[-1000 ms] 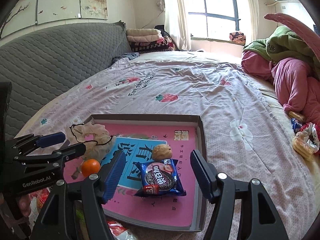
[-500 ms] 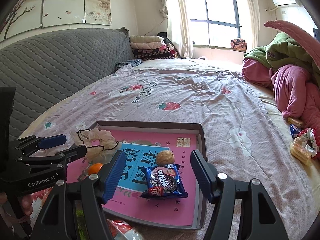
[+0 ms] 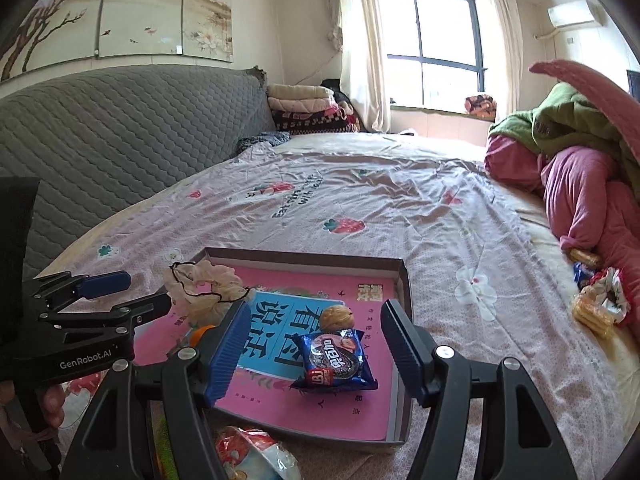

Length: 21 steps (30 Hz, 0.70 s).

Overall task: Organize objects
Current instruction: 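Withdraw both open tools from the box toward the remaining items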

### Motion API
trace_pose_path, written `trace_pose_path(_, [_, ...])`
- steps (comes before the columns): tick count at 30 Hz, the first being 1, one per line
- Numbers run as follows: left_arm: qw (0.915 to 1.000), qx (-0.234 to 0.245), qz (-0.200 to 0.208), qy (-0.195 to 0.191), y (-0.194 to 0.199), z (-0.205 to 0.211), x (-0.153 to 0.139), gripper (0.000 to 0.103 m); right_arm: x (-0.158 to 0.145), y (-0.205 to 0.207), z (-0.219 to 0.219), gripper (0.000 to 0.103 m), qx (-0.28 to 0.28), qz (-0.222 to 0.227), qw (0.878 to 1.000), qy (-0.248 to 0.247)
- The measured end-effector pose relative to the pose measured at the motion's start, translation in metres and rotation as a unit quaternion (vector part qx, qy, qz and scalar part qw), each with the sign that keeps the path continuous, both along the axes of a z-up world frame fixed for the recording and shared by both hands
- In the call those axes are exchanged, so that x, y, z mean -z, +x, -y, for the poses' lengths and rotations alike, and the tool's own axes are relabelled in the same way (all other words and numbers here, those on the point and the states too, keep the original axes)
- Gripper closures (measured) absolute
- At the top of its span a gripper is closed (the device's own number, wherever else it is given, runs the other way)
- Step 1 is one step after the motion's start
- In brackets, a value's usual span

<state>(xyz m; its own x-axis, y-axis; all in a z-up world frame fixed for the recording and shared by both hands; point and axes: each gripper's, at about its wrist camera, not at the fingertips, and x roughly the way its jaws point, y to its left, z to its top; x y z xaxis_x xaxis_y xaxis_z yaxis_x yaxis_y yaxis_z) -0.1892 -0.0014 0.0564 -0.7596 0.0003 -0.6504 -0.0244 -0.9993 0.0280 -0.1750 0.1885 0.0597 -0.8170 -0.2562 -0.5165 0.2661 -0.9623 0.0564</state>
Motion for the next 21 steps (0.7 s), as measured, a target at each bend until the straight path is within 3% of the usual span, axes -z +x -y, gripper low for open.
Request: trace_pose_path(21, [0.9997, -0.011, -0.017, -0.011, 0.025, 0.001, -0.003, 0.037, -0.004, 0.030, 0.011, 0.031, -0.020, -0.041, 0.999, 0.007])
